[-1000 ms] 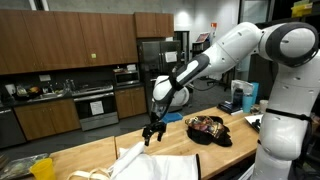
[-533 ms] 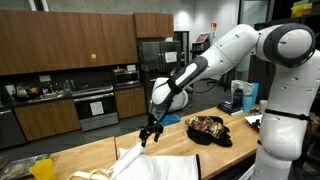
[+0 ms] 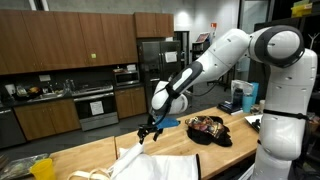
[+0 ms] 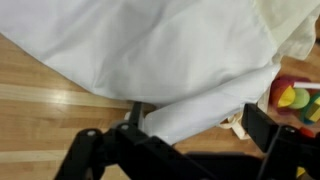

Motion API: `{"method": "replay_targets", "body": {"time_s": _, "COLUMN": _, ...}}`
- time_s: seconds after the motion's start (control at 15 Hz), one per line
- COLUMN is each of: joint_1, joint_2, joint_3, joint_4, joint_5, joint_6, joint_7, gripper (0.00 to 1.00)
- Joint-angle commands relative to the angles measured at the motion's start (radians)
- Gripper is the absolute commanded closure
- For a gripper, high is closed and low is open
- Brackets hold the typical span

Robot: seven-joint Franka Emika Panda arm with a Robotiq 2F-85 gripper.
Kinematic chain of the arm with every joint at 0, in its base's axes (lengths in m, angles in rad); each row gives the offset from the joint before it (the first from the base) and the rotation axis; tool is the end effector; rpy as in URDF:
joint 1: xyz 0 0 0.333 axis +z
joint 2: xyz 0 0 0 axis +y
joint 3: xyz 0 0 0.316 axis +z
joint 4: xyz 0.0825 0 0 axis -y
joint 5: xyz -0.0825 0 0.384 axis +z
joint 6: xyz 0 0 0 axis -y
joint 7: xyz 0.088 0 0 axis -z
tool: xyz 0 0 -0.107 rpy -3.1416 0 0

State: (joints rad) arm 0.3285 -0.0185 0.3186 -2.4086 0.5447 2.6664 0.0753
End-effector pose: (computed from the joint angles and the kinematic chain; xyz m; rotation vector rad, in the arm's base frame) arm 0.4159 0.2953 0.3440 -2.7491 -0.1643 -0.1984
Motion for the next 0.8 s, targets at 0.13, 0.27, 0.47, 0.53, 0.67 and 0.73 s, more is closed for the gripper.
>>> {"method": "replay_targets", "body": {"time_s": 0.13, "joint_1": -0.026, "joint_2": 0.107, "joint_3": -0.011, "joint_4": 0.019, "joint_5": 0.057, "joint_6": 0.258, "joint_7": 0.132, "gripper": 0.00}}
{"method": "replay_targets", "body": {"time_s": 0.27, "joint_1": -0.035, "joint_2": 0.131, "joint_3": -0.038, "joint_4": 0.036, "joint_5": -0.023, "joint_6": 0.226, "joint_7": 0.277, "gripper": 0.00}}
{"method": "replay_targets", "body": {"time_s": 0.47, "joint_1": -0.029, "joint_2": 0.164, "joint_3": -0.051, "joint_4": 0.088, "joint_5": -0.089, "joint_6": 0.190, "joint_7": 0.373, "gripper": 0.00}}
{"method": "replay_targets", "body": {"time_s": 0.53, "joint_1": -0.028, "joint_2": 0.175, "joint_3": -0.052, "joint_4": 0.117, "joint_5": -0.098, "joint_6": 0.173, "joint_7": 0.396, "gripper": 0.00}}
{"method": "replay_targets", "body": {"time_s": 0.67, "joint_1": -0.023, "joint_2": 0.189, "joint_3": -0.040, "joint_4": 0.159, "joint_5": -0.103, "joint_6": 0.185, "joint_7": 0.401, "gripper": 0.00}}
{"method": "replay_targets", "body": {"time_s": 0.73, "joint_1": -0.023, "joint_2": 0.200, "joint_3": -0.025, "joint_4": 0.187, "joint_5": -0.075, "joint_6": 0.179, "joint_7": 0.393, "gripper": 0.00}}
